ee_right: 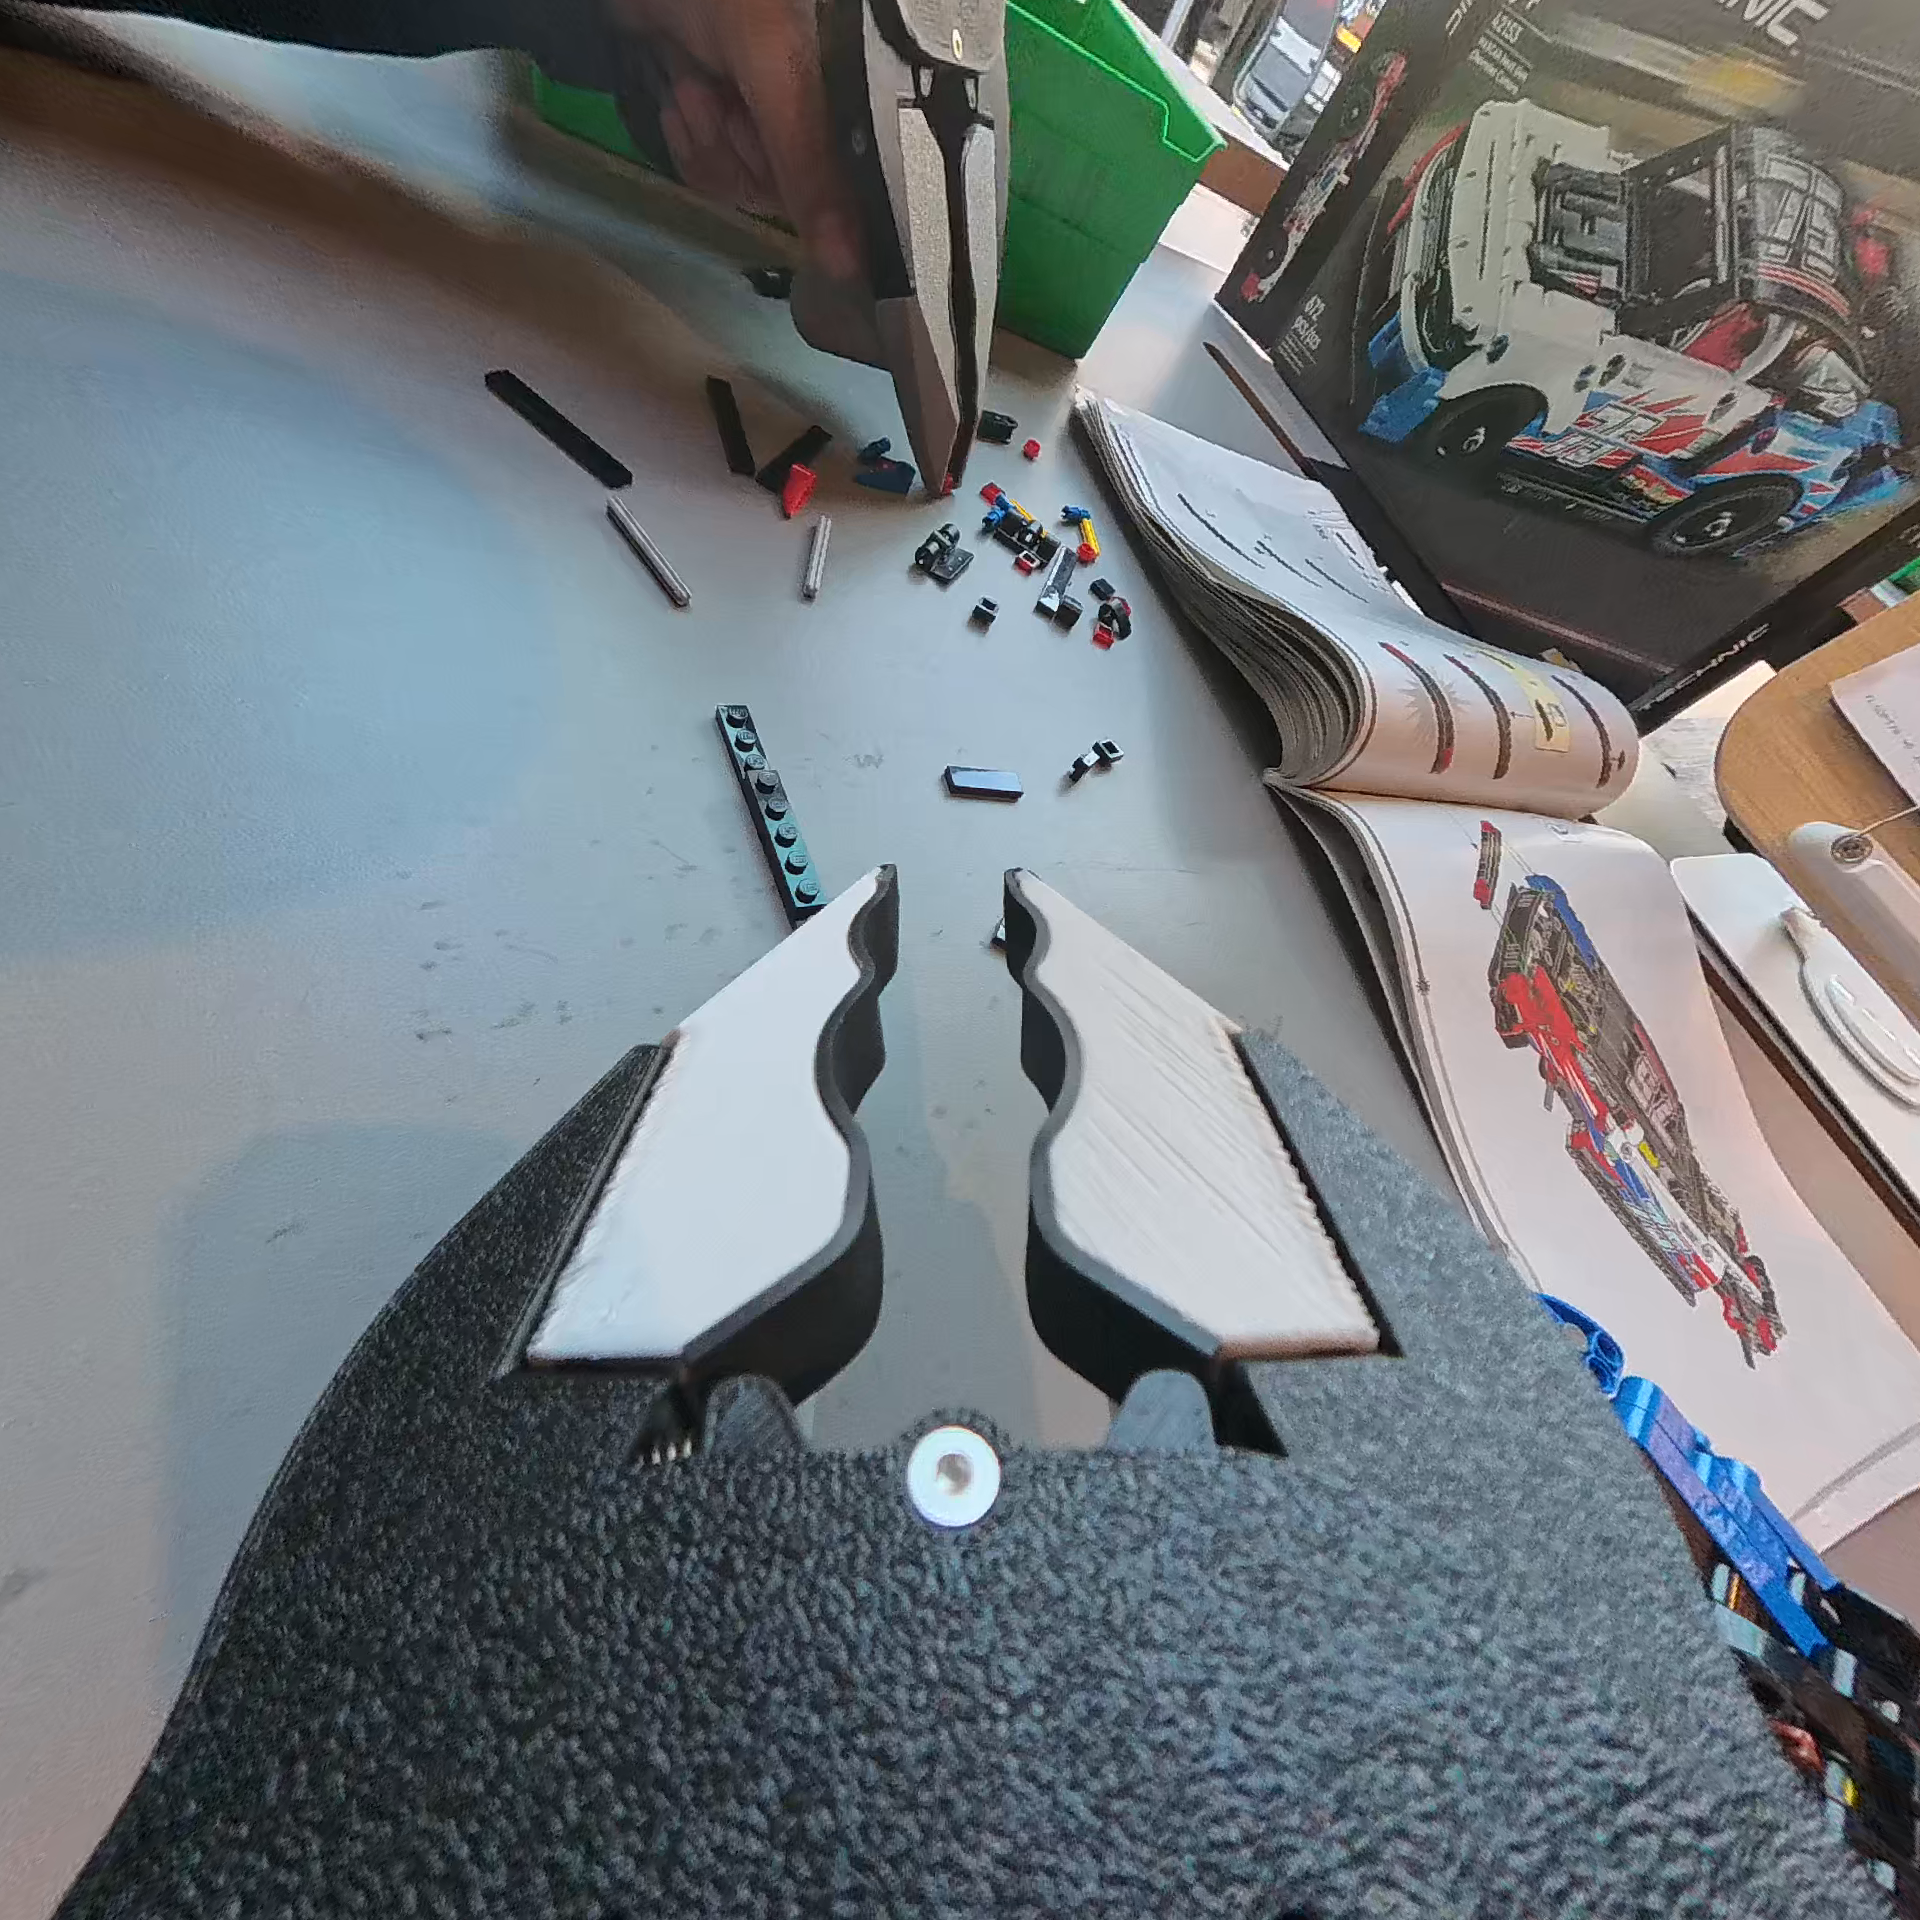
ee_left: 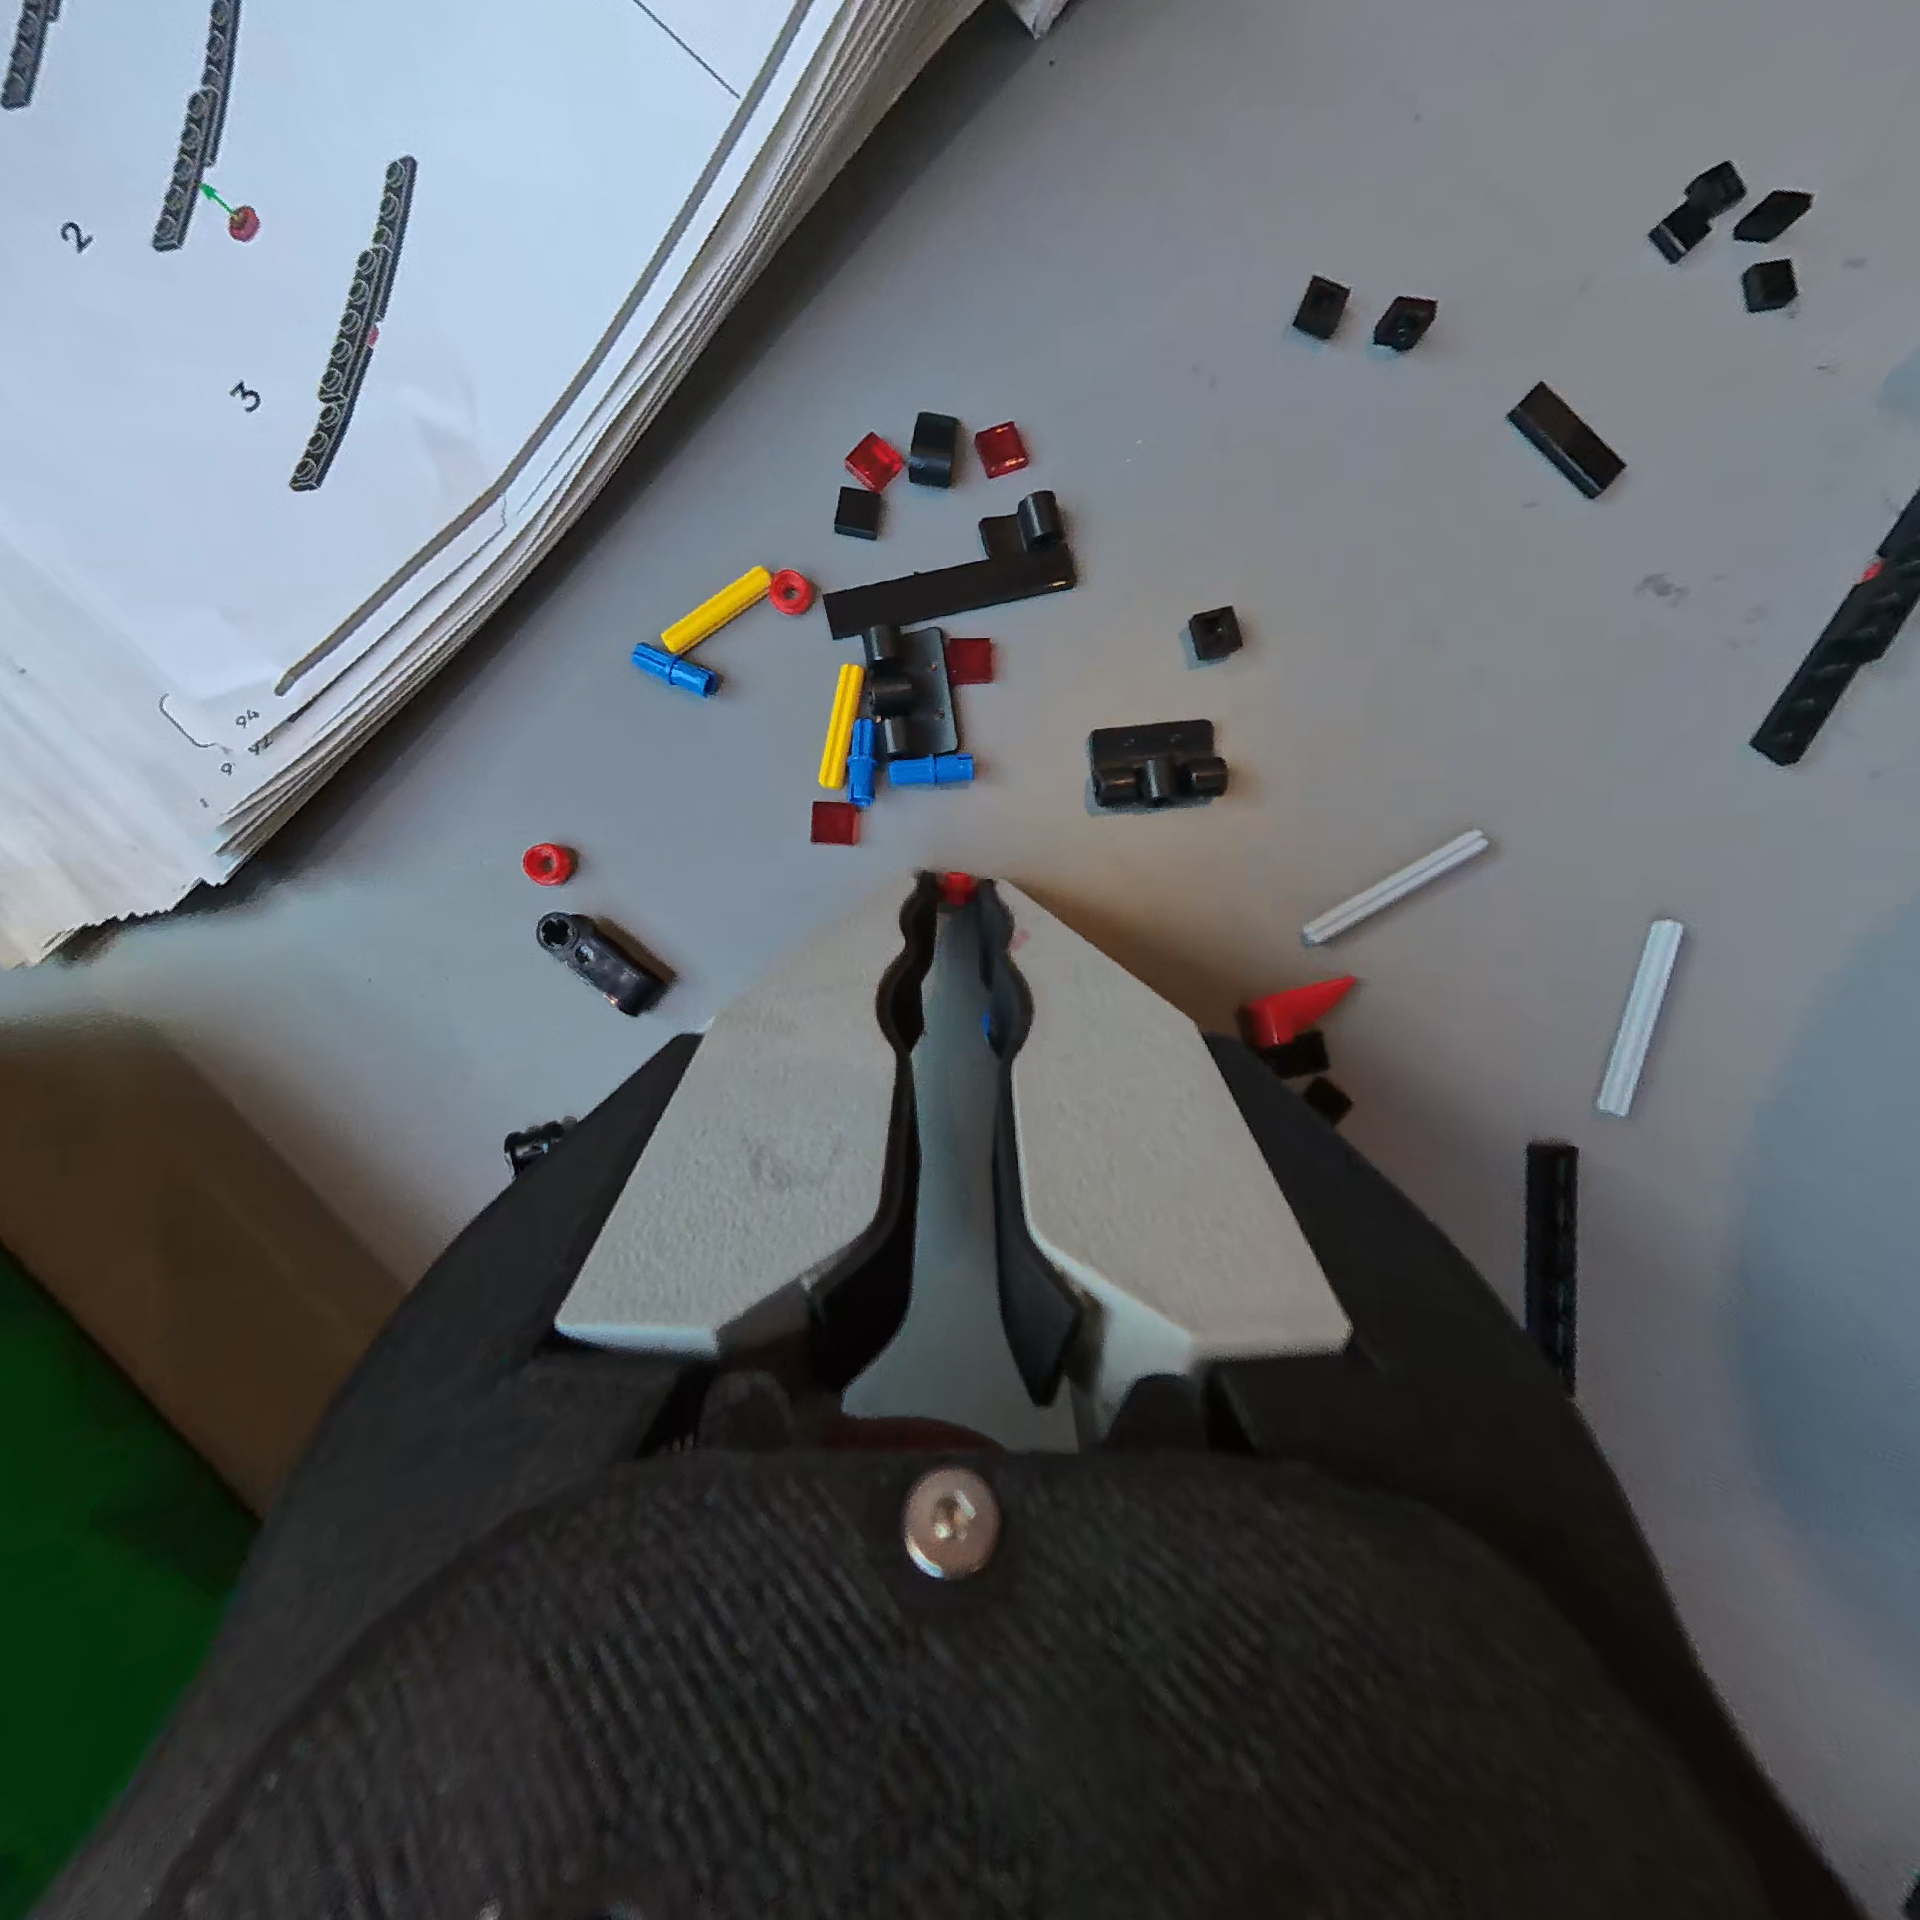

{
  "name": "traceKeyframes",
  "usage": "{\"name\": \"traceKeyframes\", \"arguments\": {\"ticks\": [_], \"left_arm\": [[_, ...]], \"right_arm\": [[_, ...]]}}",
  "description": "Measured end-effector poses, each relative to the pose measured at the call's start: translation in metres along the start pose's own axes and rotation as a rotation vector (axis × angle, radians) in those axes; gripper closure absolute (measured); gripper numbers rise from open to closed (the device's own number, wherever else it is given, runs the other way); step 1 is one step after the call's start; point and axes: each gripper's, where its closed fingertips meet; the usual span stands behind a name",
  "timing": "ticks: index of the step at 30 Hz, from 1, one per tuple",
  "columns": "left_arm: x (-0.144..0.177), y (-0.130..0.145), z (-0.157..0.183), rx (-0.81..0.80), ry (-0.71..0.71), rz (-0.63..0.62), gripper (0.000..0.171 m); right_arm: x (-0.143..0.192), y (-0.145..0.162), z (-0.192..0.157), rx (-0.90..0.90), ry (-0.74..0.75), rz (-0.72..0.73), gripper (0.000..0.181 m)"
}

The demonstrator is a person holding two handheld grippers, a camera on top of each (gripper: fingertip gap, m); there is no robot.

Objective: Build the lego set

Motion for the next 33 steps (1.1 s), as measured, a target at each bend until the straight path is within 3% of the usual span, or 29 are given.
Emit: {"name": "traceKeyframes", "arguments": {"ticks": [3,7,15,20,26,31,33], "left_arm": [[0.003,0.001,0.001,-0.009,-0.015,0.014,0.167],[0.016,-0.005,0.014,-0.050,-0.050,0.083,0.167],[0.036,-0.029,0.072,-0.083,-0.050,0.334,0.167],[0.040,-0.018,0.096,-0.134,-0.051,0.385,0.167],[0.039,-0.015,0.103,-0.096,0.021,0.457,0.168],[0.045,-0.017,0.107,-0.095,0.049,0.526,0.167],[0.050,-0.020,0.106,-0.148,-0.012,0.554,0.167]], "right_arm": [[0.000,0.000,-0.002,-0.001,-0.022,0.003,0.162],[-0.007,-0.003,-0.016,-0.029,-0.104,-0.024,0.177],[-0.055,-0.017,-0.044,-0.049,-0.285,-0.165,0.156],[-0.073,-0.011,-0.060,-0.049,-0.401,-0.262,0.154],[-0.058,-0.005,-0.070,-0.012,-0.501,-0.290,0.173],[-0.033,0.006,-0.073,0.037,-0.514,-0.350,0.174],[-0.026,0.009,-0.073,0.042,-0.511,-0.356,0.174]]}}
Point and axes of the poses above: each gripper's, where its closed fingertips meet, x back along the fingers, y out of its underside, z = x × y across the jaws
